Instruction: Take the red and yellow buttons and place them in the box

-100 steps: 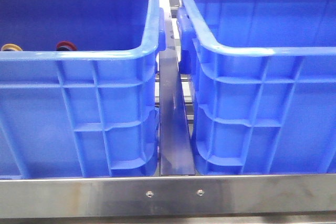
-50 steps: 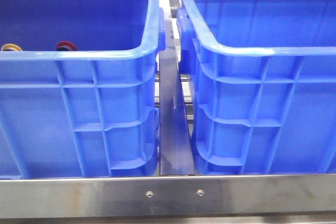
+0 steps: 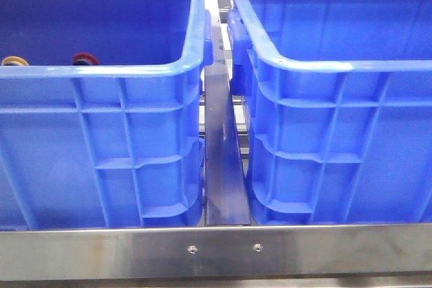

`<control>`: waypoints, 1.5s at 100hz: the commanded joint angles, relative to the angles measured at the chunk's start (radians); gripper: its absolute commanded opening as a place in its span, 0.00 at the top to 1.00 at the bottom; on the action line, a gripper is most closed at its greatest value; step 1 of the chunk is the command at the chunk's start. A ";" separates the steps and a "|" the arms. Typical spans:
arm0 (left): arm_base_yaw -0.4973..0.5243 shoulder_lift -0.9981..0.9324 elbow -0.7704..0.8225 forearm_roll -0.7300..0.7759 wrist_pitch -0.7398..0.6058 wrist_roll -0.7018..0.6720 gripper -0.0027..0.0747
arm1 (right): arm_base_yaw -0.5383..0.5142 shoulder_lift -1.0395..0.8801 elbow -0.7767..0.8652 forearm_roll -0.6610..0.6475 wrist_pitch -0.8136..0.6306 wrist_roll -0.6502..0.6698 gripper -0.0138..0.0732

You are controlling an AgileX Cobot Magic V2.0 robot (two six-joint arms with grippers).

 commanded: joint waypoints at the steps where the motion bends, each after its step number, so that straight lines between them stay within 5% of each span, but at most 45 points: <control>1: -0.006 0.132 -0.158 -0.009 0.082 0.002 0.99 | -0.006 -0.025 -0.019 -0.007 -0.084 -0.004 0.92; 24: -0.006 0.405 -0.383 -0.009 0.228 0.004 0.99 | -0.006 -0.025 -0.019 -0.007 -0.084 -0.004 0.92; 60: -0.006 0.599 -0.424 -0.009 0.232 0.004 0.97 | -0.006 -0.025 -0.019 -0.007 -0.084 -0.004 0.92; 69: -0.006 0.620 -0.424 -0.009 0.232 0.004 0.85 | -0.006 -0.025 -0.019 -0.007 -0.084 -0.004 0.92; 86: -0.006 0.637 -0.424 -0.009 0.232 0.004 0.39 | -0.006 -0.025 -0.019 -0.007 -0.084 -0.004 0.92; 93: -0.006 0.641 -0.424 -0.009 0.230 0.004 0.29 | -0.006 -0.025 -0.019 -0.007 -0.084 -0.004 0.92; 122: -0.031 0.709 -0.439 -0.078 0.211 0.059 0.29 | -0.006 -0.025 -0.019 -0.007 -0.084 -0.004 0.92; 150: -0.209 0.944 -0.552 -0.091 0.173 0.057 0.29 | -0.006 -0.025 -0.019 -0.007 -0.084 -0.004 0.92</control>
